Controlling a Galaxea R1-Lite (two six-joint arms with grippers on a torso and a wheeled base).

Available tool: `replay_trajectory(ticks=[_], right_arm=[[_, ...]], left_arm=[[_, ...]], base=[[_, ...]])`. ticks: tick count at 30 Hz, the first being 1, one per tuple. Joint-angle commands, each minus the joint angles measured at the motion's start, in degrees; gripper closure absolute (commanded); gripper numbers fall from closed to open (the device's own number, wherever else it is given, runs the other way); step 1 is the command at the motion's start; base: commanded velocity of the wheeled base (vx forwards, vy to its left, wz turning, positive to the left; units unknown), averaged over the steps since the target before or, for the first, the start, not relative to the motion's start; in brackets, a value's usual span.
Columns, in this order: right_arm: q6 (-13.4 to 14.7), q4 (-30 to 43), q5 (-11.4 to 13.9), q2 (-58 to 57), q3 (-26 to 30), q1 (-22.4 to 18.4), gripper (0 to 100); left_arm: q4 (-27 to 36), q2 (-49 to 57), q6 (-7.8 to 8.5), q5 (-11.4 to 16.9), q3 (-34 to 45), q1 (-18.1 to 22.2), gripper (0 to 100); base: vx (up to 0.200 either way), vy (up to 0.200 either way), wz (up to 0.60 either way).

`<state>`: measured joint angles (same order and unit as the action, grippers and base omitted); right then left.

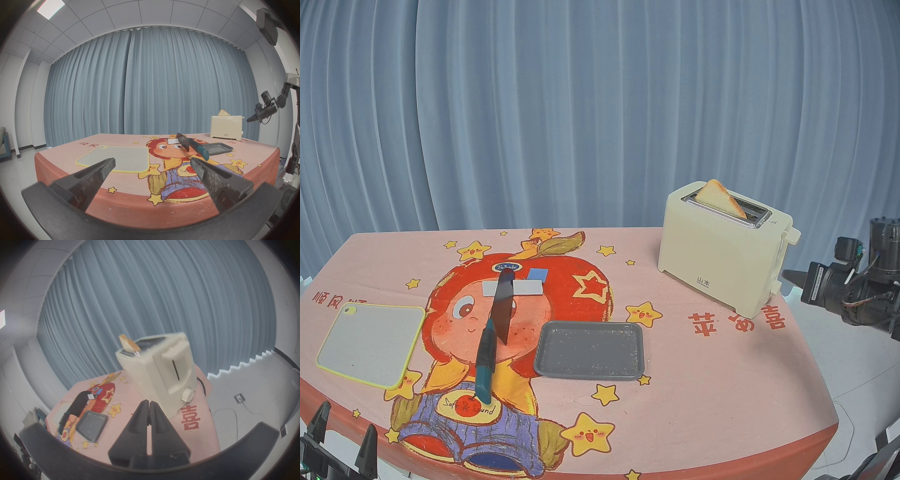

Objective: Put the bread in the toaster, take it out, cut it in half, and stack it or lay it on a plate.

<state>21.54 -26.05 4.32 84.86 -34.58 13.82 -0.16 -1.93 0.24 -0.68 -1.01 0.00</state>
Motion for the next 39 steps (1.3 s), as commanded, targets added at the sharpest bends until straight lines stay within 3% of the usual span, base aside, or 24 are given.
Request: replay_trajectory(ticks=[1, 11, 21, 39], right_arm=[[-0.36, 0.48, -0.18, -8.75, -1.36, 1.03, 100], [1.57, -0.76, 0.69, -6.02, -5.23, -2.31, 100], [2.37, -8.31, 0.61, 2.33, -4.88, -6.00, 100], [2.63, -10.16, 0.69, 5.67, -2.68, -6.35, 100]], left_arm=[[-0.02, -0.10, 0.02, -0.02, 1.01, 0.00, 0], [-0.02, -0.10, 0.02, -0.02, 1.01, 0.00, 0], [-0.02, -0.10, 0.02, -0.02, 1.01, 0.09, 0], [-0.02, -0.10, 0.02, -0.02, 1.01, 0.00, 0]], base=[[0.000, 0.000, 0.00], [0.000, 0.000, 0.00], [0.000, 0.000, 0.00], [0.000, 0.000, 0.00]])
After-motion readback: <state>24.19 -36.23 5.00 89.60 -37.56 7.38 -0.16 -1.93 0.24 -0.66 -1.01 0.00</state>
